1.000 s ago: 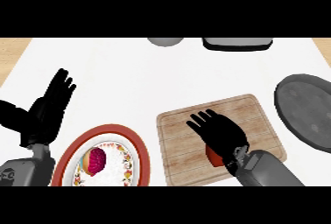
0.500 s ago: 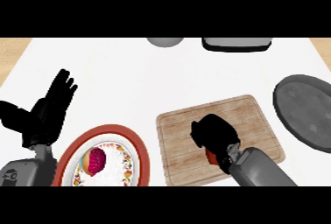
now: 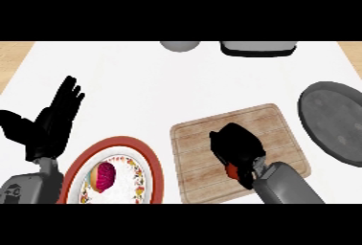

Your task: Pick the bell pepper from the cutting board and place it in the pan

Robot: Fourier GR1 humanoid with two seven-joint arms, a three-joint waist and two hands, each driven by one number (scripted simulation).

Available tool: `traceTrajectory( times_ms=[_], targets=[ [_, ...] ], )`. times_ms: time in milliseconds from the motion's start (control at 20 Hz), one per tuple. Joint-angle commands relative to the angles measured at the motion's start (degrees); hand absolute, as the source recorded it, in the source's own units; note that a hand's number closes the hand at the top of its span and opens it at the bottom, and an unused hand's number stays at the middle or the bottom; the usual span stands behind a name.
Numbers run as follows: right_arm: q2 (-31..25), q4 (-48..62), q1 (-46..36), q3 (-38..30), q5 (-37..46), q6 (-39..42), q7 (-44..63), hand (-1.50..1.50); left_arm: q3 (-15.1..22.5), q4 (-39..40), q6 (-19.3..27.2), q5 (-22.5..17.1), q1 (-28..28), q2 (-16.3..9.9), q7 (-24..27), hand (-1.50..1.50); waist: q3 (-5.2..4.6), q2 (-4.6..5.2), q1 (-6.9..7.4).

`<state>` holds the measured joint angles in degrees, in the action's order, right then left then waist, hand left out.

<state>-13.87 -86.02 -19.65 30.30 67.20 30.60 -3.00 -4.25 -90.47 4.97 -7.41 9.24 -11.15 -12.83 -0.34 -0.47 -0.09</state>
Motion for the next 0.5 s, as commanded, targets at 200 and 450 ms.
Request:
traceTrajectory(
  times_ms=[200,450],
  targets=[
    [-11.2,-25.16,22.55,-7.38,-5.74,-4.53,-1.49,1.5,-1.21,-2.67,-0.05,-0.4,-3.1,-0.81,-1.17,0.0,0.36,-0.46,-3.04],
    [-16.52,-42.53,30.57,-14.98,-6.29,-11.57,-2.96,1.5,-2.35,-2.49,0.1,-0.93,-2.9,-1.11,-1.36,0.0,0.34,-0.52,-3.79]
  ],
)
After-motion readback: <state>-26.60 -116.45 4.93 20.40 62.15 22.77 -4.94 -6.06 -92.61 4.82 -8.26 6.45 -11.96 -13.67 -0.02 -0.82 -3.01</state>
